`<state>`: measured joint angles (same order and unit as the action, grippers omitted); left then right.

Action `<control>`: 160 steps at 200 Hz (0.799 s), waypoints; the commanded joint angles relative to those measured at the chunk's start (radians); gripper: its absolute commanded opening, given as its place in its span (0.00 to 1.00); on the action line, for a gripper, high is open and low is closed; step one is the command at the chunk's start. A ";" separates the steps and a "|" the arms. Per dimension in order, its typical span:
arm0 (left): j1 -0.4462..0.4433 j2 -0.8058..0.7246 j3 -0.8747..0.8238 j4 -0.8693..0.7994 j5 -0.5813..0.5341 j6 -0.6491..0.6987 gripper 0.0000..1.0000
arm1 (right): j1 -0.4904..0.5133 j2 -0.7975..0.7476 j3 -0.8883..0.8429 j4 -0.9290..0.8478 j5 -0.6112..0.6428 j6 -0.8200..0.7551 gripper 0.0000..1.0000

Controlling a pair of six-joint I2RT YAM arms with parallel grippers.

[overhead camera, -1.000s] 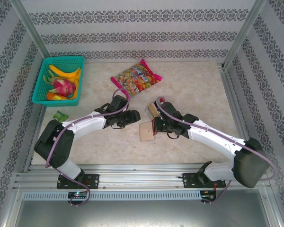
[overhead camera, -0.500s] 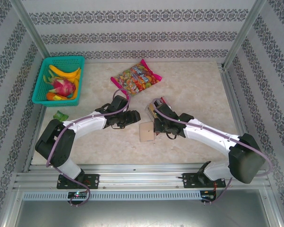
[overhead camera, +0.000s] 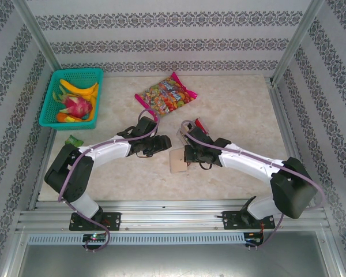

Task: Put the credit cards into the card holder
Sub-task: Open the card holder at the center of the table.

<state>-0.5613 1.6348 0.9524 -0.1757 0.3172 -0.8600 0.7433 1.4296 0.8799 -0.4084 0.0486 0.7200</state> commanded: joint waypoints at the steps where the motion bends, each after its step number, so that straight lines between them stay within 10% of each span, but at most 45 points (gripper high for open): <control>1: 0.003 0.009 0.023 -0.025 0.012 0.004 0.66 | -0.008 0.005 -0.020 0.074 -0.091 0.027 0.00; 160: 0.021 -0.115 -0.071 -0.010 0.034 -0.091 0.73 | -0.021 0.039 -0.126 0.432 -0.337 0.243 0.00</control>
<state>-0.5602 1.5356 0.8909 -0.1734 0.3389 -0.9260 0.7284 1.4483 0.7692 -0.0475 -0.2535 0.9192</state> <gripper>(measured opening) 0.743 0.067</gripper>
